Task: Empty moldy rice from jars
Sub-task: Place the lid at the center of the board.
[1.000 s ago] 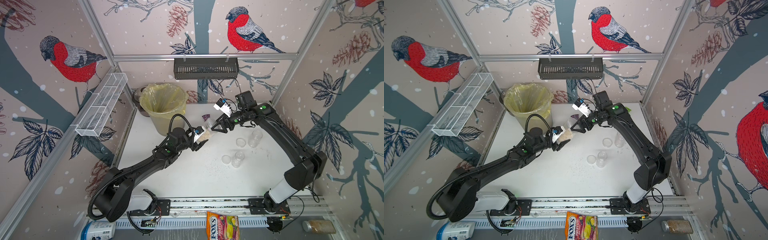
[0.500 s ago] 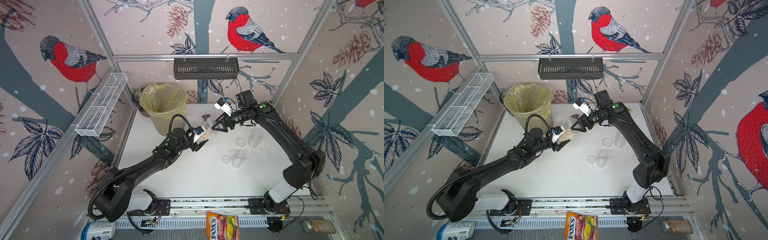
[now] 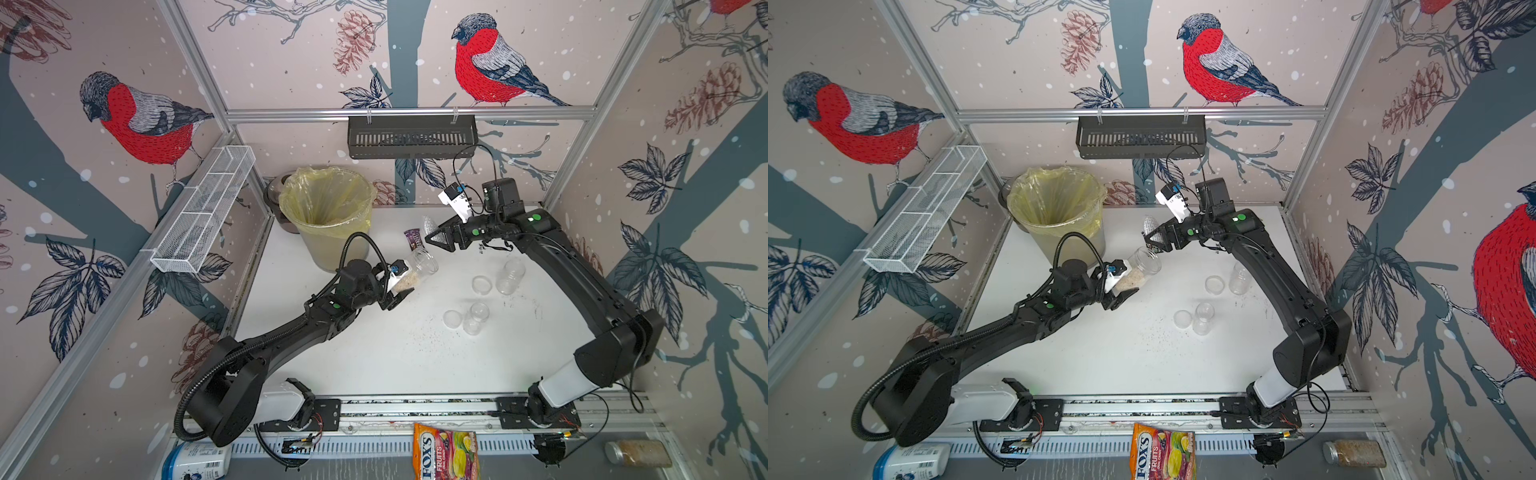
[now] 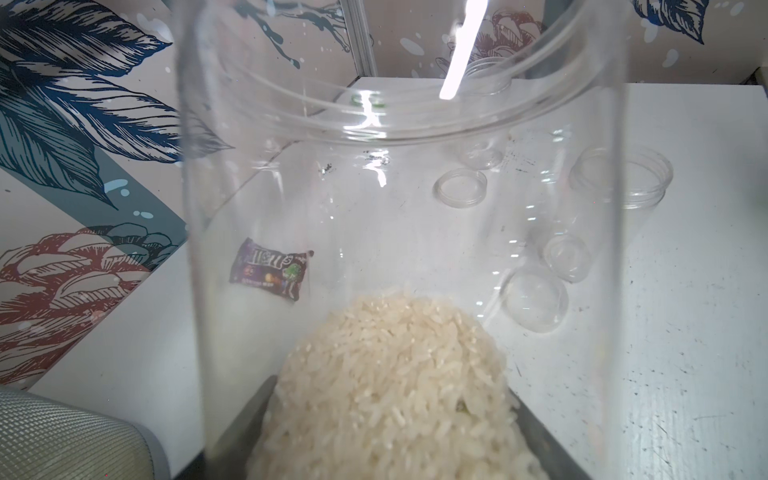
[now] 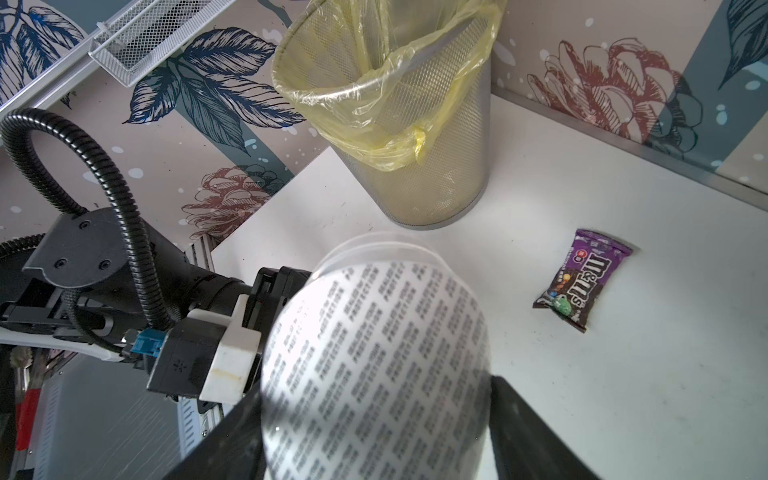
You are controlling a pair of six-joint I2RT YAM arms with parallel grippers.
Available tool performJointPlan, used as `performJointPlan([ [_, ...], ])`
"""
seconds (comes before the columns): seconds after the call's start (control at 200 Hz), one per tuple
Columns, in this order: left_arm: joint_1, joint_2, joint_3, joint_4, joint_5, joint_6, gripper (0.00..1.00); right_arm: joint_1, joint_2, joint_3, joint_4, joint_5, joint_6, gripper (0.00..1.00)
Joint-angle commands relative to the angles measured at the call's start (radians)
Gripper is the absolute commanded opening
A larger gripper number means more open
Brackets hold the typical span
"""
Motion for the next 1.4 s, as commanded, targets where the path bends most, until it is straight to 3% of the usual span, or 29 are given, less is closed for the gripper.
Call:
performJointPlan([
  [0.0,0.0,-0.023,-0.012,0.043,-0.008,-0.001,0.0,-0.031,-0.015,-0.05,0.084,0.058,0.092,0.69],
  [0.235,0.001,-0.082,-0.039,0.04,-0.046,-0.017,0.0,-0.058,0.012,-0.176,0.111,0.263,0.199,0.69],
  [0.475,0.0,-0.149,-0.066,0.037,-0.07,-0.04,0.0,-0.044,0.137,-0.235,0.137,0.463,0.254,0.71],
  [0.76,0.001,-0.229,-0.094,0.025,-0.11,-0.059,0.0,-0.011,0.403,-0.07,0.033,0.685,0.338,0.73],
  [1.396,0.001,-0.24,-0.087,0.007,-0.16,-0.061,0.0,-0.04,0.64,0.093,-0.005,0.738,0.332,0.81],
])
